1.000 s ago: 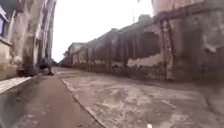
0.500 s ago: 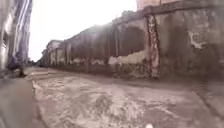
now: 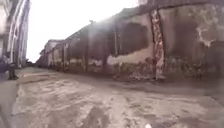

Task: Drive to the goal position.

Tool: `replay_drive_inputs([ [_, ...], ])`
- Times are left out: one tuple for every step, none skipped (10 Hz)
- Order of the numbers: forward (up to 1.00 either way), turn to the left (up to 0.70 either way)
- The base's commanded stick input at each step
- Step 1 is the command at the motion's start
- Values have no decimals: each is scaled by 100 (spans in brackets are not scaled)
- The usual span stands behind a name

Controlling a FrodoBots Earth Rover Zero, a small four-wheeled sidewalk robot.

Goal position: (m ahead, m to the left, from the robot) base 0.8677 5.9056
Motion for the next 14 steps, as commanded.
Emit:
replay_drive_inputs([
  [100, 34],
  [100, 40],
  [100, 40],
  [100, 40],
  [100, 40],
  [100, 40],
  [100, 40],
  [100, 35],
  [100, 0],
  [100, 0],
  [100, 0],
  [100, 0],
  [100, 0],
  [100, 28],
])
